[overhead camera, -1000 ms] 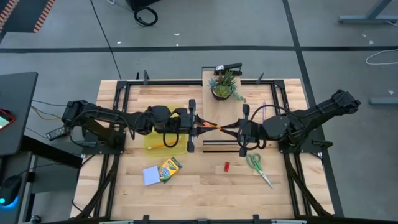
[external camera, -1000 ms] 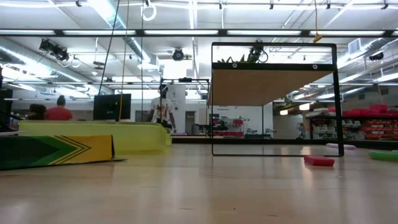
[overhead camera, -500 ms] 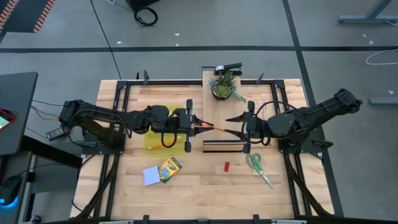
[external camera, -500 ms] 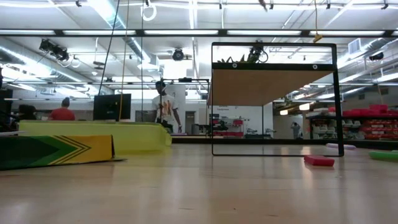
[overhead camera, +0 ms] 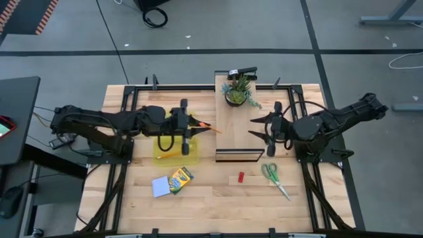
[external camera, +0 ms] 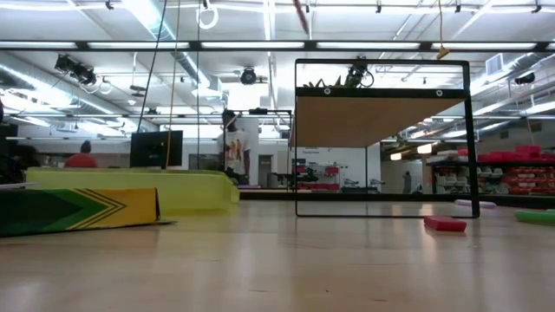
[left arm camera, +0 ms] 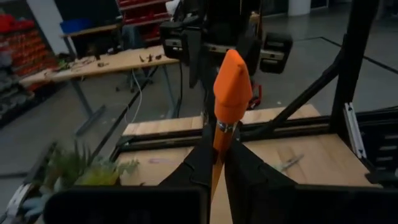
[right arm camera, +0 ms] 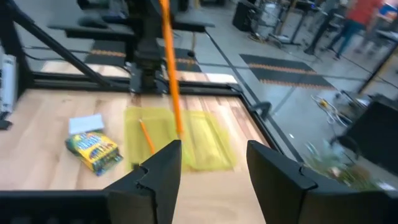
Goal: Pack school essentials
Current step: Put the orange pencil into the yellow supply box
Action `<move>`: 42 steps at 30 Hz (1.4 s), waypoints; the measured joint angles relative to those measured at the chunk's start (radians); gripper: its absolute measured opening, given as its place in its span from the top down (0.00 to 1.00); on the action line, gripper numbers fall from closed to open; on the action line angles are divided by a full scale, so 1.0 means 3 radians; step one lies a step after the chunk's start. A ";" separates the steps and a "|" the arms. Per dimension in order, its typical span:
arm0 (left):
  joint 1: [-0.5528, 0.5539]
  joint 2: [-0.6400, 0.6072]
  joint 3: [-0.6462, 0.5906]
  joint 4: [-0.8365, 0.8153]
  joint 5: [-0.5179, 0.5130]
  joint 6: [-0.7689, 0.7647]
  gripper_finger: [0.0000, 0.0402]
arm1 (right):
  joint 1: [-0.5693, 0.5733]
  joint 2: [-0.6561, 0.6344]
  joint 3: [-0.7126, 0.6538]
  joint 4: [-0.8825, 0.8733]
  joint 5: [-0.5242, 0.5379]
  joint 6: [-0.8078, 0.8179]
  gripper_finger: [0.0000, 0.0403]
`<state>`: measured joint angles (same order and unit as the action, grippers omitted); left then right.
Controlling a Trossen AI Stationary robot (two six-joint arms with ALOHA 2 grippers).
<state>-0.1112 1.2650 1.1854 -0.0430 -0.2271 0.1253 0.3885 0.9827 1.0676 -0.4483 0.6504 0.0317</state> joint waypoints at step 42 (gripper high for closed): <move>-0.0014 -0.0489 -0.0001 -0.2031 -0.0229 -0.0922 0.93 | 0.0000 -0.0055 0.0000 -0.0353 0.0189 0.0454 0.53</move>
<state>-0.1154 1.1183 1.1851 -0.6523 -0.2959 -0.1514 0.3885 0.9661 1.0676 -0.5542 0.7070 0.1679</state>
